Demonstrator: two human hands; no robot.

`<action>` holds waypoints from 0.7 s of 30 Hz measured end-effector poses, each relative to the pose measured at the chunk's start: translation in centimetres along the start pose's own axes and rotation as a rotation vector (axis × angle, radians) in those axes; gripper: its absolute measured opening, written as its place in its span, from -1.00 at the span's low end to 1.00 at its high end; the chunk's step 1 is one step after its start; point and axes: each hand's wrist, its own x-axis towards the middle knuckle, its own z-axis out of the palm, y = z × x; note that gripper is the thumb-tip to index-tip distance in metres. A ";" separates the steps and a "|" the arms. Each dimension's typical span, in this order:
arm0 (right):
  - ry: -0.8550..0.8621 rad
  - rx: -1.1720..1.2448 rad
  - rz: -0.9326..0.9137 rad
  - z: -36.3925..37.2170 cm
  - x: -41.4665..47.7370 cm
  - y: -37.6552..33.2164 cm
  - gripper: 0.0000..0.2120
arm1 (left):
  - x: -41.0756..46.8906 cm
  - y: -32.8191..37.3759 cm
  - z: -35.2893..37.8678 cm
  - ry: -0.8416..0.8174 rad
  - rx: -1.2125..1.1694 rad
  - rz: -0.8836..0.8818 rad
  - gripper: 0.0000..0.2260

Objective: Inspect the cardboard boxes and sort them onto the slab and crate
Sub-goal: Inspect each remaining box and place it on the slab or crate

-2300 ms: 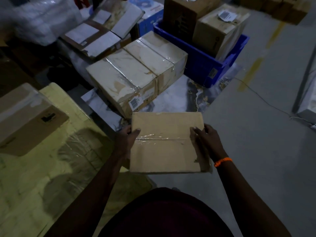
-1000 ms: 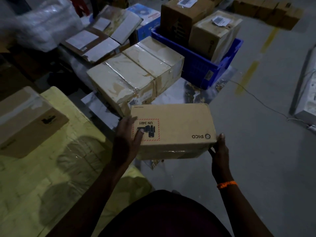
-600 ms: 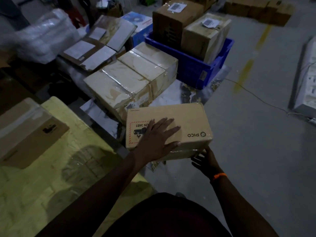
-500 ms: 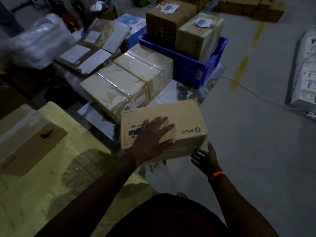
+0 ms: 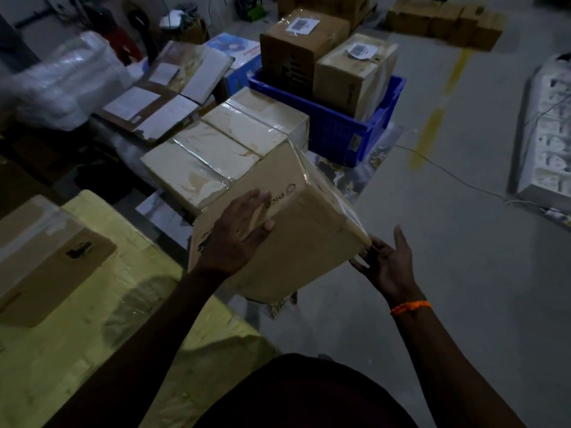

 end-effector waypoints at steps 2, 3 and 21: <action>-0.034 -0.008 -0.031 1.7 -0.6 -0.8 -0.42 | 0.4 0.4 -0.6 0.068 -0.069 -0.041 -0.41; -0.052 -0.015 -0.049 2.5 -0.9 -1.0 -0.44 | 0.5 0.7 -0.9 0.104 -0.119 -0.089 -0.40; -0.062 -0.490 -0.404 6.3 -3.5 -2.0 -0.77 | -2.3 0.5 1.0 0.265 -0.501 -0.650 -0.63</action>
